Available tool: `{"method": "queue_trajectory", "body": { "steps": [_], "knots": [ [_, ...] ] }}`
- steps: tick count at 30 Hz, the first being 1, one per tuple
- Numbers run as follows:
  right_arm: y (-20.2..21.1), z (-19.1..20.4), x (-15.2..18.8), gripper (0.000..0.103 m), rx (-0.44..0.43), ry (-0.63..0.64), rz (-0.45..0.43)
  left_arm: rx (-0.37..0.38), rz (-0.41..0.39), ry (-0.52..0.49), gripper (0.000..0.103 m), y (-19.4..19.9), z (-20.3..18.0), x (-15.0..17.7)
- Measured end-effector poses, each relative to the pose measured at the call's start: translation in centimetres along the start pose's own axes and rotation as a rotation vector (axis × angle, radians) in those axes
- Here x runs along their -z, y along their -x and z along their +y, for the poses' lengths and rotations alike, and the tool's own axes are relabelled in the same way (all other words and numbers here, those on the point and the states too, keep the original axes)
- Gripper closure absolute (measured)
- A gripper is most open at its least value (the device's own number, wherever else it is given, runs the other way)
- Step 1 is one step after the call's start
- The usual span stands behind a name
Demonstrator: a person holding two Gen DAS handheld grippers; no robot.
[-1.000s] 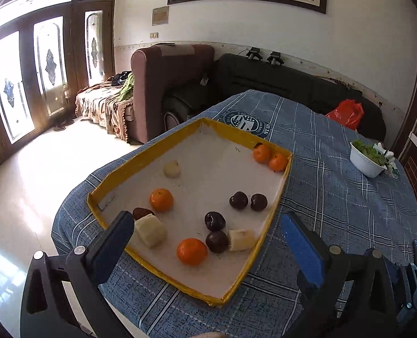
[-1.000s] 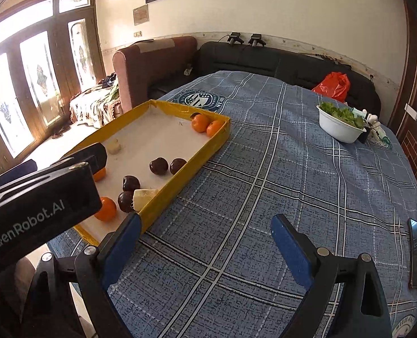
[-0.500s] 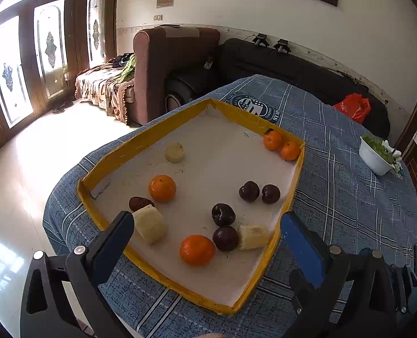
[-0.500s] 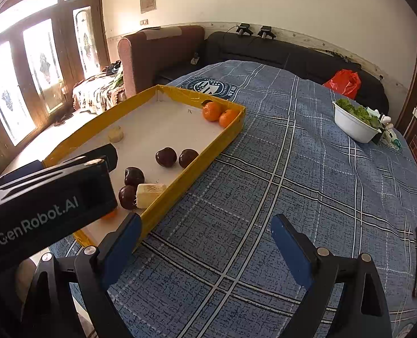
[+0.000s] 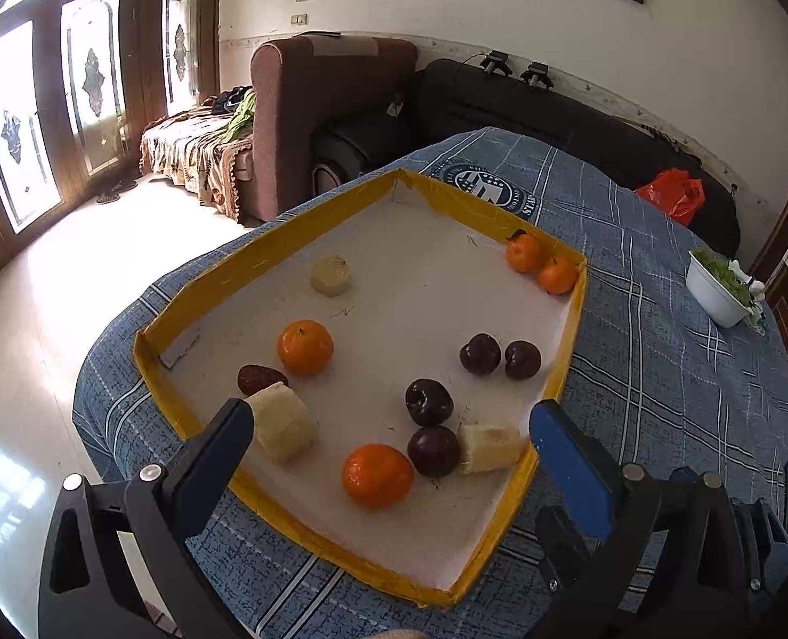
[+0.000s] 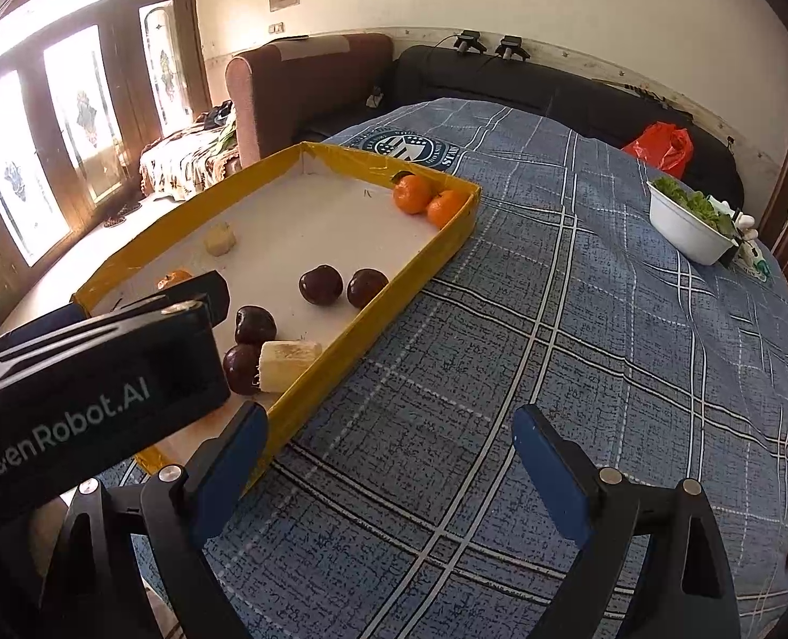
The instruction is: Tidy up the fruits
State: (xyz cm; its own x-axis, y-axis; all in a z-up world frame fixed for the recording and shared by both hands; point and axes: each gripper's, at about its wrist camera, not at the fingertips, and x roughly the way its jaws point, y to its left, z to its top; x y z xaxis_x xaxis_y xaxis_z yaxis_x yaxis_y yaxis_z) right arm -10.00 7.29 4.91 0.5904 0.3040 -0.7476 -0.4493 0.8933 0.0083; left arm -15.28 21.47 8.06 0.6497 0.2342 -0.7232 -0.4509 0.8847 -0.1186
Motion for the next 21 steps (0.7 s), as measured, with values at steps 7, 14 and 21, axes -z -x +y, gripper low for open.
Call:
{"method": "queue_trajectory", "body": {
  "steps": [7, 14, 21],
  "knots": [
    [-0.45, -0.11, 0.06, 0.007, -0.003, -0.006, 0.012, 0.002, 0.012, -0.001, 0.000, -0.42, -0.11, 0.06],
    [-0.71, -0.39, 0.13, 0.007, -0.002, -0.015, 0.022, 0.000, 0.010, -0.014, 0.000, -0.40, -0.49, 0.19],
    [-0.50, -0.46, 0.18, 0.007, -0.003, -0.023, 0.023, -0.001, 0.013, -0.017, 0.000, -0.39, -0.76, 0.25]
  ]
}}
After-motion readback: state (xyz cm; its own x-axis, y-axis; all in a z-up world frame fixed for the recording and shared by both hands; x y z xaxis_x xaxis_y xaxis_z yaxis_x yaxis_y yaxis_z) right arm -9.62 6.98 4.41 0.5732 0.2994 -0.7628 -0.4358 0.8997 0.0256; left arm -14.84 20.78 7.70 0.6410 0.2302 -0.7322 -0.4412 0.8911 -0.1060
